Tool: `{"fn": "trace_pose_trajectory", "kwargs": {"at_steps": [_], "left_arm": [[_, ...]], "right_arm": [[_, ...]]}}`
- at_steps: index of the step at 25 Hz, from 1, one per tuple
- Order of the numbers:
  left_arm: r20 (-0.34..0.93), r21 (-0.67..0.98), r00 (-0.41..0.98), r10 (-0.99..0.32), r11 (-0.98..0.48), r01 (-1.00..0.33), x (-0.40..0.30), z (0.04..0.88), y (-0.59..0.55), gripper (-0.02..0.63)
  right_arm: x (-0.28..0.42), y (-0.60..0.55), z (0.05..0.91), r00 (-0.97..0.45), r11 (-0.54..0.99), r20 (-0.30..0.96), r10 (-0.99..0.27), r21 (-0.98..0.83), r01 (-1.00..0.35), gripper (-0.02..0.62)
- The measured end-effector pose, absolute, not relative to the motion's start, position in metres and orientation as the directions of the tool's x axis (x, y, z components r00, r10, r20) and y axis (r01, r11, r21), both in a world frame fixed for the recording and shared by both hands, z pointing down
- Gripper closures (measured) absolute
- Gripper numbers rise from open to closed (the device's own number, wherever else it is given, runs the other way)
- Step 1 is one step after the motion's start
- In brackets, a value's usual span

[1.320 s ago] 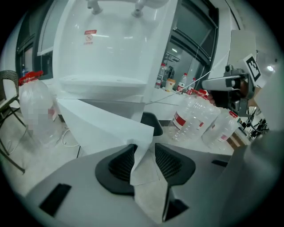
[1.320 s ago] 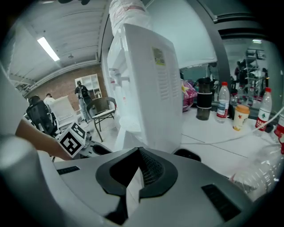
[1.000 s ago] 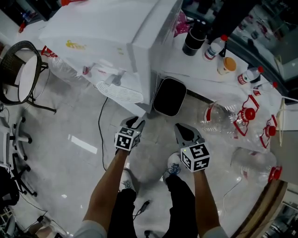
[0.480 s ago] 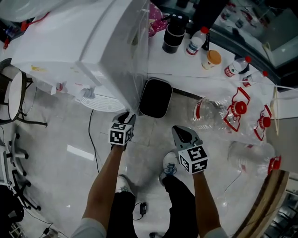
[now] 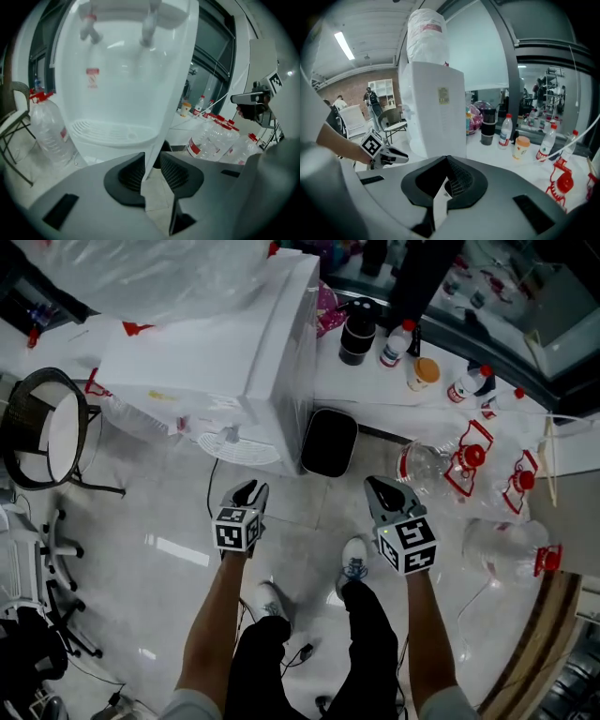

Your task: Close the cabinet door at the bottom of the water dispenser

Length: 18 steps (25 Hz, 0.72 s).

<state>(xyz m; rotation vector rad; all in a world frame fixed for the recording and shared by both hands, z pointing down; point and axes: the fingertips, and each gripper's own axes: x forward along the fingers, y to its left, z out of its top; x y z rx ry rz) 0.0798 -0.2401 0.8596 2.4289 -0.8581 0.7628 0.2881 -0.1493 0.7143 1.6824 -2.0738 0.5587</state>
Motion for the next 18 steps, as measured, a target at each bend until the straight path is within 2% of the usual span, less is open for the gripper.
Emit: {"fn": "trace_pose_trajectory", "kwargs": {"at_steps": [6,10,18], "left_arm": [[0.560,0.097,0.639,-0.527,-0.725,-0.682,-0.010,0.691,-0.248,0.565],[0.506,-0.001,0.636,-0.582,-0.738,-0.675,-0.052,0.567,-0.243,0.578],[0.326,-0.150,0.600,-0.731,-0.666,-0.730,-0.078,0.334,-0.239,0.580]], "right_arm": [[0.246,-0.137,0.579,-0.218,0.248,0.493,-0.842,-0.006,-0.969,0.569],[0.220,-0.128,0.477,-0.245,0.299,0.463,-0.852,0.045,-0.953,0.569],[0.194,-0.173,0.275,-0.351,0.405,0.277,-0.894,0.171,-0.898,0.569]]}}
